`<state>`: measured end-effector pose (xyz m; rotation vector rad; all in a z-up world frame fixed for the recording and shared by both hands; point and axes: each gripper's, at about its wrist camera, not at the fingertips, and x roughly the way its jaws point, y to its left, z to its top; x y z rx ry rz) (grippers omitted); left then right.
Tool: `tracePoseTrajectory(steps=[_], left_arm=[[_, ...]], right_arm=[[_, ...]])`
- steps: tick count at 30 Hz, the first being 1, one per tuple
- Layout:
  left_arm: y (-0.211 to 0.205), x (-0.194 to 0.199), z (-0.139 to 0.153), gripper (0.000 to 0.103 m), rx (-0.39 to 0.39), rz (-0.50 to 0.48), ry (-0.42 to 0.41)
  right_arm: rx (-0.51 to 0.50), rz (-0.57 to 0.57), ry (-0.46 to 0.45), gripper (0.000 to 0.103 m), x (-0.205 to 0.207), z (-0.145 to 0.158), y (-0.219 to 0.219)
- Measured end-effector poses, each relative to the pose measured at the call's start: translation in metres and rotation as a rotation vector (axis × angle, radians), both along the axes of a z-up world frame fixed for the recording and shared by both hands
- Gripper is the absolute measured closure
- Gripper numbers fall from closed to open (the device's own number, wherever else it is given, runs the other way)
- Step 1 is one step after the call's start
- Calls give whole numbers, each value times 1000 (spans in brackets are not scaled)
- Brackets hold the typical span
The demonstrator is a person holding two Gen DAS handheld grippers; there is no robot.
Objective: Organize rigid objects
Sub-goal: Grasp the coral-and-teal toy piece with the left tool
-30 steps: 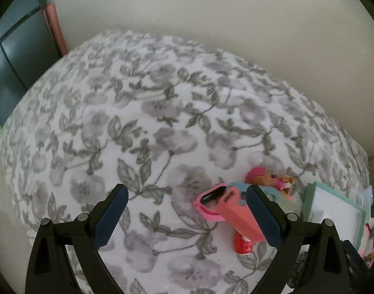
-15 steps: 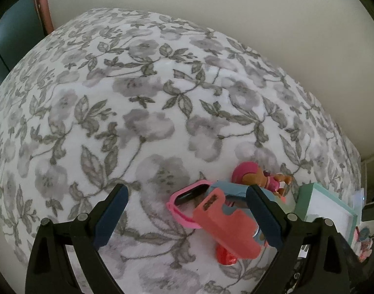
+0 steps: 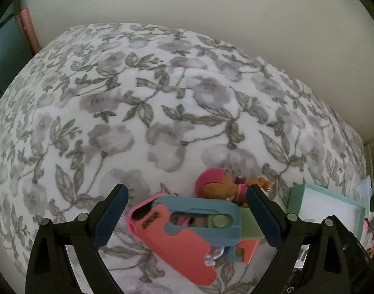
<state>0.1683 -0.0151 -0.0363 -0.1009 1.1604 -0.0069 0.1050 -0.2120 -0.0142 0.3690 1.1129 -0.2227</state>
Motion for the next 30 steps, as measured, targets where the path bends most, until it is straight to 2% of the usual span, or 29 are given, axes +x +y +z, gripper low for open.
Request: tracePoseTrajectory(steps=[8,20,25,30], left_arm=[[-17,-5,-7,6,37,-114,22],[-23,-9,1,5,28,-318,22],[-25,-8,-2,5,32,-322,33],[-20,-4,-13,5,-22,-278,60]], right_arm=[[13,4,13,0,-2,-4,0],[42,-33,3,0,-6,1,-10],[52,-40,13,0,-6,-2,-11],[50,-33,20,0,-5,-3,-8]])
